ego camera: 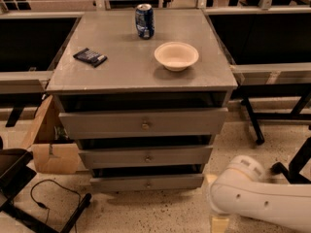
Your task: Open bottom drawer
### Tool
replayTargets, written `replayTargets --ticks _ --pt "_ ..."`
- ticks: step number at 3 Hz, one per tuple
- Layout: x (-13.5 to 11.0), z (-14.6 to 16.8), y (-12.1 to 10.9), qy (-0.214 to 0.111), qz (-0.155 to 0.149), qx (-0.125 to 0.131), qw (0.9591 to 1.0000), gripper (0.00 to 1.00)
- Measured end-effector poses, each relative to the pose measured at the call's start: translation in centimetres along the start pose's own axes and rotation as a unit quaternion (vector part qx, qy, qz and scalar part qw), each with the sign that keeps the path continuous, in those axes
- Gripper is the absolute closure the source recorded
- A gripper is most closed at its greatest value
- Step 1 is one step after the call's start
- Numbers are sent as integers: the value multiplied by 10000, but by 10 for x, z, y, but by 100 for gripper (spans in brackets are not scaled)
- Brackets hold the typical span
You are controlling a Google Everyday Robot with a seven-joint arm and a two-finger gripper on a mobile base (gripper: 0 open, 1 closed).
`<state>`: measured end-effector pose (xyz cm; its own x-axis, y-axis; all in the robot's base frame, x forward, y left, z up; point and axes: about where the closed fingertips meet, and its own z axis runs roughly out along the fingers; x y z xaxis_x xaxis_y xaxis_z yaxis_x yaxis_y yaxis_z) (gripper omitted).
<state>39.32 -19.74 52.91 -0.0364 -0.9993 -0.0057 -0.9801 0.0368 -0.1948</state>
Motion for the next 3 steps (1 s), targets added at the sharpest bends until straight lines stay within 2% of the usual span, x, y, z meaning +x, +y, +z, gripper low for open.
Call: replayTargets --ticks 1,2,3 --pt "-29 73 2 63 -272 -126 9995 0" --pt "-34 78 3 -4 -321 -130 9994 0" --pt "-55 112 -17 -314 -389 -62 9987 0"
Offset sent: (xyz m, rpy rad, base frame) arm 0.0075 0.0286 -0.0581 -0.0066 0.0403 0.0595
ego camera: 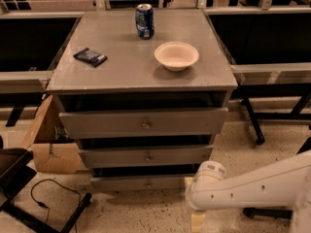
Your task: Open bottom drawer
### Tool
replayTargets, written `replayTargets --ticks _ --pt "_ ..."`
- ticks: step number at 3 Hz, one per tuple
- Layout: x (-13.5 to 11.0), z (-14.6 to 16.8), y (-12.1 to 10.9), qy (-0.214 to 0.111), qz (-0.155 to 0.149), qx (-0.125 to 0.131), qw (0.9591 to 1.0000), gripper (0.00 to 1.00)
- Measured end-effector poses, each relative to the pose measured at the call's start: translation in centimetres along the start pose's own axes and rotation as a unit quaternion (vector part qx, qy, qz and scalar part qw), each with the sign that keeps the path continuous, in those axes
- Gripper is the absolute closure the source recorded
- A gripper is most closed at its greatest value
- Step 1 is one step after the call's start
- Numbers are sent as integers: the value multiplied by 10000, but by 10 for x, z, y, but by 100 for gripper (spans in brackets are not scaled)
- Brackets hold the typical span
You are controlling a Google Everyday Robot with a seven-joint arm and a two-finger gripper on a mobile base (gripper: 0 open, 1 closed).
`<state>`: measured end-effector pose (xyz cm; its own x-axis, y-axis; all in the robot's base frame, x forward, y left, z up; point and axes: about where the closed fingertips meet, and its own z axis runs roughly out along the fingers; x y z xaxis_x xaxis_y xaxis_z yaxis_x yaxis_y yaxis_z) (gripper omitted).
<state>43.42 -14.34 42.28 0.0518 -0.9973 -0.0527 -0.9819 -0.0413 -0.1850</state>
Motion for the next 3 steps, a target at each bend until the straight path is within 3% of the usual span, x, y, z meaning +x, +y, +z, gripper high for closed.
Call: replayTargets --ticks 3 --pt "-42 189 -71 -512 -311 41 9982 0"
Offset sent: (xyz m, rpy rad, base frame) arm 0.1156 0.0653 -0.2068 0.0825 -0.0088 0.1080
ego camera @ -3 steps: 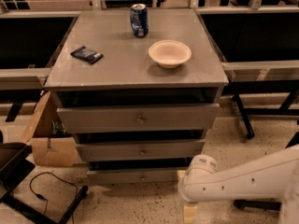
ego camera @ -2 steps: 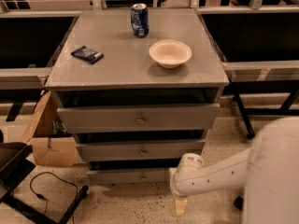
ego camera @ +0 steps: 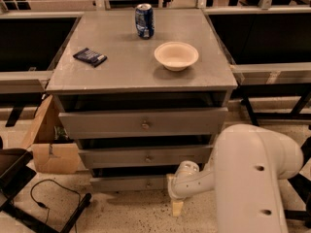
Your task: Open bottom drawer
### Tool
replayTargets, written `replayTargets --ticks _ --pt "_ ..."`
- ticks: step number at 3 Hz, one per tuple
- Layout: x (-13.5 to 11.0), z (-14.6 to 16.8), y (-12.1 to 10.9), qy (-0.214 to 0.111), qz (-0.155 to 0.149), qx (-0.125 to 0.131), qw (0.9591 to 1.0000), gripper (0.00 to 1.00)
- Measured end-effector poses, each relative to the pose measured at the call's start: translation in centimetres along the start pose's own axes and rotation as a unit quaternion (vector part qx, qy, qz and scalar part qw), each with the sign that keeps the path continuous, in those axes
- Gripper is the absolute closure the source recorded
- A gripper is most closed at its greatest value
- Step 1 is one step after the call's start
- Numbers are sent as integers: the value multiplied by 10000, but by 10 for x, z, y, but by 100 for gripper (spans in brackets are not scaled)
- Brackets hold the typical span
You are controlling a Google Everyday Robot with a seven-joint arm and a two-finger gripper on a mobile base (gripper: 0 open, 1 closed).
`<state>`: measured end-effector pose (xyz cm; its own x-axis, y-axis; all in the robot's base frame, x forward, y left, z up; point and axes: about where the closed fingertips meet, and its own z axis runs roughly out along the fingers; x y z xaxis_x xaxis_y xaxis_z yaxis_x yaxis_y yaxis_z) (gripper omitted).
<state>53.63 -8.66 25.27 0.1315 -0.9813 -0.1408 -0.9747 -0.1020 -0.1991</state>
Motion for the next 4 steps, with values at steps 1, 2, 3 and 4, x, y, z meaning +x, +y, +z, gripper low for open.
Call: replayTargets --ticks 1,2,3,4 --pt "-7 43 -14 -196 83 -12 9998 0" --pt "-12 60 -38 -280 198 112 9993 0" --pt "-17 70 -59 -301 285 204 9989 0" --pt "-12 82 -53 -194 371 91 9991 14"
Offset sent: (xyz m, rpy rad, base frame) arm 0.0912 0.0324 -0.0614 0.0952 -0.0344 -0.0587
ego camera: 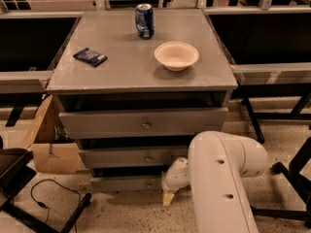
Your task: Open bottom drawer
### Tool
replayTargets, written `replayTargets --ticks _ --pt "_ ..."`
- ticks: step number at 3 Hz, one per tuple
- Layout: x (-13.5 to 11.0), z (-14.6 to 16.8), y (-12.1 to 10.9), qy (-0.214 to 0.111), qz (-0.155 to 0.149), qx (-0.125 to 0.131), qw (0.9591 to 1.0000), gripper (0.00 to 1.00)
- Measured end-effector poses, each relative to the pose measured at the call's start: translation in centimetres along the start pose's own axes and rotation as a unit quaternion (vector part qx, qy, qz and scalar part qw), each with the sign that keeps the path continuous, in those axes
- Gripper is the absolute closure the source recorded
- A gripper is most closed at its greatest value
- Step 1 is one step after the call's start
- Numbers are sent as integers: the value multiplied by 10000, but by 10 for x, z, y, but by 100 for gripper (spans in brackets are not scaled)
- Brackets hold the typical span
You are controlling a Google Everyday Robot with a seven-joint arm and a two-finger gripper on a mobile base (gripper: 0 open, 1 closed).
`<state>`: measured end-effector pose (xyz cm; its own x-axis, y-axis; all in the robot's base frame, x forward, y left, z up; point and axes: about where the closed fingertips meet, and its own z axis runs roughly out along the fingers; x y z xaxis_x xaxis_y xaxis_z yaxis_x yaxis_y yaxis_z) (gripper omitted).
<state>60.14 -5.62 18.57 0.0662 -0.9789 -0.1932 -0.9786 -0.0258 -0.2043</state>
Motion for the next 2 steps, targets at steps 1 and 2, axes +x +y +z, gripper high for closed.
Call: replayTargets --ticks 1,2 --pt "24 5 23 218 179 -183 9994 37" --pt "21 5 21 218 179 -183 9994 61"
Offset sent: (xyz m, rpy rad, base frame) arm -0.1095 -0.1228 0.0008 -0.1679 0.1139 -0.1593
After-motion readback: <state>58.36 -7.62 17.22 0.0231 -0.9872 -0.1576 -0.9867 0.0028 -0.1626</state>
